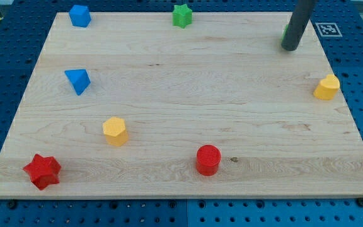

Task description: Move the red star to the center of the board

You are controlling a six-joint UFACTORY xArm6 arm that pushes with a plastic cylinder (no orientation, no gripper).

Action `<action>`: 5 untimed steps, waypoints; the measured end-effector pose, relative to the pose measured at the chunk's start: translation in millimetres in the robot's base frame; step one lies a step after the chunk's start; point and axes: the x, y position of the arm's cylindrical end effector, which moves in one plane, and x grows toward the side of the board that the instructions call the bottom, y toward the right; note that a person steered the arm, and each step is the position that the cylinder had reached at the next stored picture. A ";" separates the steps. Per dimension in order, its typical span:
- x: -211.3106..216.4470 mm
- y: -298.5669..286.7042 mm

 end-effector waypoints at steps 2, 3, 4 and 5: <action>-26.5 0.6; -37.4 1.1; -34.2 -20.9; 6.4 -75.4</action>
